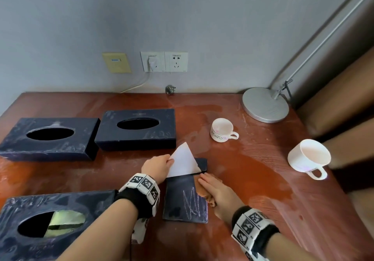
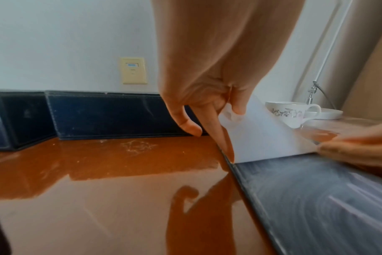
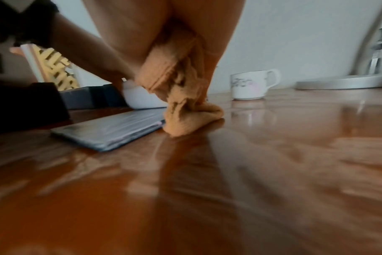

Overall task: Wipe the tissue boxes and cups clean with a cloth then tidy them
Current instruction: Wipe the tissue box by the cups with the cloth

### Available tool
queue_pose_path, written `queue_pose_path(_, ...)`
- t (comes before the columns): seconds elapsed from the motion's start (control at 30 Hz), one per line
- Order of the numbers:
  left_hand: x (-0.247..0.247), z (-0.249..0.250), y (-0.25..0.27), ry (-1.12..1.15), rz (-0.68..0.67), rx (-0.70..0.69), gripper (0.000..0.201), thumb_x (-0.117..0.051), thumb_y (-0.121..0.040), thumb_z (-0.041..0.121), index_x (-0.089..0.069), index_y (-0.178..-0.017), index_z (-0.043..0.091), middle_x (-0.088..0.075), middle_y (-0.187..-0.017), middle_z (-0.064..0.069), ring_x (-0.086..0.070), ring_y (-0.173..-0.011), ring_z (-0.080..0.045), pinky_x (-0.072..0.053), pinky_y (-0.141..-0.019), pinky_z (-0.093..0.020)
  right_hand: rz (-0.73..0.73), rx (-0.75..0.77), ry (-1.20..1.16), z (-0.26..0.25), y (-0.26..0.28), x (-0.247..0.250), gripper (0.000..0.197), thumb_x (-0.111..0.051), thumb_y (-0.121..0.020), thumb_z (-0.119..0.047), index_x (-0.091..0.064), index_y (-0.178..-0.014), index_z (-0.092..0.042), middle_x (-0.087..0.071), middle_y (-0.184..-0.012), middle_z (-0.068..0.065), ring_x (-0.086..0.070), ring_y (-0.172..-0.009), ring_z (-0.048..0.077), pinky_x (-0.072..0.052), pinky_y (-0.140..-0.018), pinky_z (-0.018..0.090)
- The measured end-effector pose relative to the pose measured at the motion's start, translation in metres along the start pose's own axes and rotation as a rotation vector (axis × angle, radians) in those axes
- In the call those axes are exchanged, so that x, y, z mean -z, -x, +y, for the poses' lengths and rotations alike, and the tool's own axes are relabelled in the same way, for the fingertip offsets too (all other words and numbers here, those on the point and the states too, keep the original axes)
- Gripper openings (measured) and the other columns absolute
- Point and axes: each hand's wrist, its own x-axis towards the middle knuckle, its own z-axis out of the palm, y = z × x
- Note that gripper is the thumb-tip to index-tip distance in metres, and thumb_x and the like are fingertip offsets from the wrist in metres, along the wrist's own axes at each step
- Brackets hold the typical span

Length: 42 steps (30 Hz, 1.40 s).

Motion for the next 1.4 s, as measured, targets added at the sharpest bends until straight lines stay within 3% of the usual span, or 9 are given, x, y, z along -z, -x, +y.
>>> queue_pose_path(0.23, -0.002, 0.000, 0.001, -0.024, 0.010, 0.006, 0.027, -0.031, -0.101, 0.031, -0.043, -0.083, 0.014, -0.064, -0.103, -0.013, -0.057, -0.099, -0.033, -0.041, -0.080, -0.036, -0.009, 0.172, 0.080, -0.022, -0.002, -0.057, 0.074, -0.069, -0.067, -0.001, -0.042, -0.136, -0.004, -0.017, -0.148, 0.007, -0.020, -0.140, 0.026, -0.023, -0.114, 0.047)
queue_pose_path(0.4, -0.002, -0.001, 0.001, -0.025, 0.014, 0.002, 0.028, -0.031, -0.101, 0.033, -0.042, -0.084, 0.014, -0.065, -0.102, -0.012, -0.058, -0.099, -0.033, -0.042, -0.080, -0.036, -0.135, 0.542, -0.297, -0.008, 0.025, -0.044, 0.022, -0.050, -0.088, -0.018, -0.067, -0.103, -0.017, -0.067, -0.104, 0.006, -0.063, -0.095, 0.011, -0.047, -0.091, 0.018)
queue_pose_path(0.63, -0.008, -0.006, 0.004, 0.023, 0.019, 0.000, 0.029, -0.032, -0.101, 0.034, -0.044, -0.082, 0.015, -0.064, -0.097, -0.010, -0.058, -0.095, -0.032, -0.038, -0.073, -0.034, 0.051, 0.050, -0.076, -0.013, 0.008, -0.042, 0.074, -0.041, -0.085, 0.002, -0.003, -0.147, -0.009, 0.019, -0.146, -0.009, 0.021, -0.138, 0.007, 0.027, -0.103, 0.009)
queue_pose_path(0.83, -0.004, -0.004, 0.005, 0.028, -0.003, -0.001, 0.027, -0.035, -0.100, 0.033, -0.044, -0.082, 0.015, -0.064, -0.101, -0.011, -0.057, -0.100, -0.032, -0.040, -0.079, -0.035, -0.236, 0.317, -0.145, -0.011, 0.034, -0.057, 0.051, -0.022, -0.097, -0.028, -0.029, -0.144, -0.011, -0.010, -0.156, 0.004, 0.002, -0.145, 0.008, 0.000, -0.119, 0.045)
queue_pose_path(0.93, -0.004, -0.004, 0.007, 0.041, -0.002, 0.001, 0.029, -0.035, -0.100, 0.031, -0.041, -0.076, 0.016, -0.063, -0.099, -0.011, -0.057, -0.098, -0.032, -0.039, -0.076, -0.035, -0.212, 0.456, -0.295, -0.012, 0.041, -0.045, 0.081, -0.002, -0.093, -0.056, -0.063, -0.107, -0.004, -0.064, -0.109, 0.013, -0.062, -0.104, 0.024, -0.048, -0.087, 0.049)
queue_pose_path(1.0, -0.006, -0.005, 0.008, 0.080, -0.001, 0.011, 0.034, -0.037, -0.099, 0.031, -0.036, -0.067, 0.019, -0.061, -0.093, -0.011, -0.057, -0.096, -0.032, -0.036, -0.072, -0.034, -0.360, 0.486, -0.606, -0.014, 0.027, -0.043, 0.071, -0.026, -0.094, -0.058, -0.055, -0.070, 0.002, -0.056, -0.066, 0.013, -0.059, -0.057, 0.018, -0.039, -0.046, 0.031)
queue_pose_path(1.07, -0.008, -0.009, 0.009, 0.117, 0.003, 0.019, 0.038, -0.039, -0.098, 0.031, -0.033, -0.063, 0.020, -0.059, -0.086, -0.010, -0.056, -0.094, -0.033, -0.033, -0.069, -0.033, -0.176, 0.346, -0.215, -0.032, 0.011, -0.035, 0.049, -0.045, -0.095, -0.030, -0.053, -0.087, 0.017, -0.062, -0.098, 0.025, -0.063, -0.085, 0.027, -0.049, -0.076, 0.031)
queue_pose_path(1.13, -0.011, -0.013, 0.010, 0.159, 0.003, 0.013, 0.038, -0.042, -0.098, 0.030, -0.033, -0.062, 0.021, -0.057, -0.082, -0.008, -0.056, -0.093, -0.032, -0.031, -0.066, -0.032, -0.230, 0.229, -0.148, -0.035, -0.007, -0.056, 0.057, -0.046, -0.084, -0.001, -0.030, -0.138, 0.008, -0.018, -0.153, 0.013, -0.019, -0.142, 0.024, -0.006, -0.114, 0.027)
queue_pose_path(1.4, -0.014, -0.015, 0.016, 0.226, -0.006, 0.006, 0.032, -0.042, -0.097, 0.029, -0.039, -0.067, 0.020, -0.063, -0.092, -0.015, -0.055, -0.094, -0.033, -0.034, -0.070, -0.034, -0.177, 0.258, 0.052, -0.077, -0.040, -0.074, 0.081, -0.057, -0.077, -0.001, -0.016, -0.147, -0.008, -0.007, -0.156, 0.011, 0.005, -0.145, 0.025, 0.007, -0.118, 0.043)
